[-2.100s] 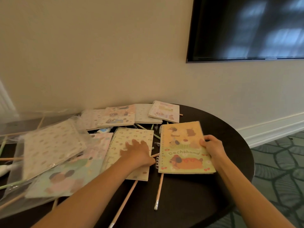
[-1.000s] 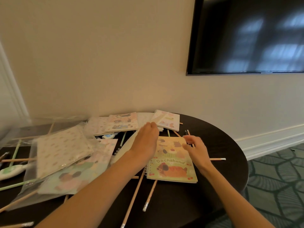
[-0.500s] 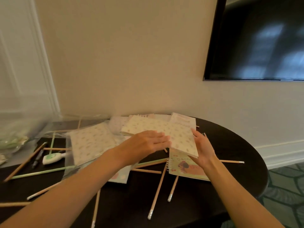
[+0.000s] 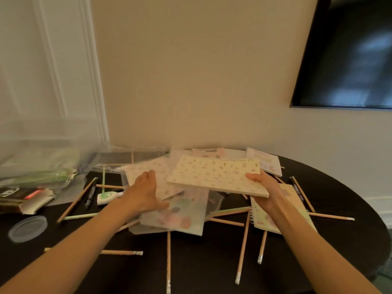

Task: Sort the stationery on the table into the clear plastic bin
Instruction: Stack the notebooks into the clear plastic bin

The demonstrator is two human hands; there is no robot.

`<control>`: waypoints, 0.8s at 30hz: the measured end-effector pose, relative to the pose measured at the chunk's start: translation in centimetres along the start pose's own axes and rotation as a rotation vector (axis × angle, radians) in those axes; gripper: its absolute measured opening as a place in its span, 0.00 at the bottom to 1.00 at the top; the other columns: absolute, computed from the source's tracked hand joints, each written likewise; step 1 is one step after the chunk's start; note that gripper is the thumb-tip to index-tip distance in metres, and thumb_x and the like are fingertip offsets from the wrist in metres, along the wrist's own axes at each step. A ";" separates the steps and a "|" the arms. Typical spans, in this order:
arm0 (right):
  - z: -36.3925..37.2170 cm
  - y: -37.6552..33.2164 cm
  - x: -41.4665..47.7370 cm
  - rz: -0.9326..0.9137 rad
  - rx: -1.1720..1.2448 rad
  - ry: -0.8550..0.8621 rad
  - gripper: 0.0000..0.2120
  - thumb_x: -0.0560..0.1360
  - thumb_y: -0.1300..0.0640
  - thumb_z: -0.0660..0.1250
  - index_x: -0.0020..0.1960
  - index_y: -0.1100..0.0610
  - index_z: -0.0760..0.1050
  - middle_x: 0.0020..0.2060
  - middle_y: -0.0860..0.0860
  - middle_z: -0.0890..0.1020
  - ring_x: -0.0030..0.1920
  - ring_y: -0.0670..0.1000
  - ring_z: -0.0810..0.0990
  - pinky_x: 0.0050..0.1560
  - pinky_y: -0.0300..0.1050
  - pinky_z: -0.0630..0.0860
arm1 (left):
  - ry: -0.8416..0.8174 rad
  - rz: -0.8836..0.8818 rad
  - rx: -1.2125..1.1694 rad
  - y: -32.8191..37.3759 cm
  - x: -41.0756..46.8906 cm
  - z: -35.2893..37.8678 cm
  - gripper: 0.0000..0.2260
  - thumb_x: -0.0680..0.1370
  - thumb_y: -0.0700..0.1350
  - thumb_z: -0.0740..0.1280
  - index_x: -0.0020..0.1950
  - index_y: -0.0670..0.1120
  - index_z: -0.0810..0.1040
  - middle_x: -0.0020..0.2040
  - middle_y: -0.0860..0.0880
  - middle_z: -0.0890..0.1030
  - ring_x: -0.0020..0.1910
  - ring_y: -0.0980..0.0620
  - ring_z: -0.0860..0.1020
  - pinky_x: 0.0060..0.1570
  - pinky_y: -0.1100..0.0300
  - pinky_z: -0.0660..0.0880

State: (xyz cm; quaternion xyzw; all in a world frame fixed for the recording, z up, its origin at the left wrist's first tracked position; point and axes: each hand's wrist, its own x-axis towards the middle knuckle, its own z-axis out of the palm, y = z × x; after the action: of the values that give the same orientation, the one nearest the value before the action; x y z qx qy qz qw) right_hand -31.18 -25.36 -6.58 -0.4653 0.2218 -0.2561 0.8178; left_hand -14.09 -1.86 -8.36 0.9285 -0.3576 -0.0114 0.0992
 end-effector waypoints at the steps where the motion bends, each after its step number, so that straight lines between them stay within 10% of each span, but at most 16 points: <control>1: -0.2 0.0 -0.2 0.018 -0.010 -0.005 0.17 0.76 0.70 0.58 0.62 0.57 0.68 0.49 0.55 0.79 0.47 0.56 0.80 0.33 0.45 0.81 | -0.046 -0.008 0.042 -0.2 -0.1 0.4 0.41 0.70 0.61 0.69 0.72 0.43 0.53 0.68 0.45 0.62 0.67 0.45 0.64 0.61 0.52 0.68; 7: -1.6 -0.3 -2.6 0.216 -0.094 -0.149 0.16 0.69 0.69 0.60 0.57 0.62 0.73 0.44 0.60 0.84 0.45 0.60 0.83 0.41 0.54 0.80 | -0.146 0.127 0.238 1.2 0.2 0.7 0.29 0.76 0.53 0.64 0.72 0.46 0.56 0.66 0.46 0.67 0.63 0.45 0.69 0.57 0.55 0.68; 11: -0.7 -0.8 -3.1 0.283 -0.179 -0.192 0.12 0.73 0.70 0.57 0.53 0.62 0.74 0.40 0.60 0.84 0.44 0.61 0.82 0.38 0.54 0.81 | 0.042 0.135 0.271 1.7 0.9 -0.4 0.06 0.80 0.41 0.56 0.53 0.43 0.71 0.53 0.43 0.73 0.52 0.45 0.74 0.45 0.57 0.67; 18: 1.3 -0.2 -1.6 0.086 -0.027 0.054 0.16 0.77 0.69 0.58 0.64 0.60 0.68 0.46 0.56 0.80 0.41 0.54 0.82 0.32 0.45 0.81 | 0.250 0.110 0.113 2.4 2.0 -2.2 0.13 0.79 0.37 0.55 0.34 0.45 0.64 0.38 0.44 0.73 0.40 0.43 0.73 0.37 0.54 0.65; 24: 2.7 1.3 -2.1 -0.070 -0.101 0.161 0.18 0.78 0.69 0.56 0.66 0.60 0.68 0.55 0.57 0.79 0.51 0.57 0.80 0.48 0.53 0.78 | 0.260 0.144 0.360 3.7 0.8 -2.8 0.15 0.79 0.36 0.57 0.33 0.45 0.61 0.33 0.50 0.65 0.39 0.46 0.70 0.38 0.57 0.65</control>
State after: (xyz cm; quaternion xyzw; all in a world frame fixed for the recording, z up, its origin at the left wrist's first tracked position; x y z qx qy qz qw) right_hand -30.88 -21.74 -6.21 -0.4912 0.2829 -0.3095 0.7635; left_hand -15.65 -4.58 -4.86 0.8969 -0.4037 0.1794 -0.0222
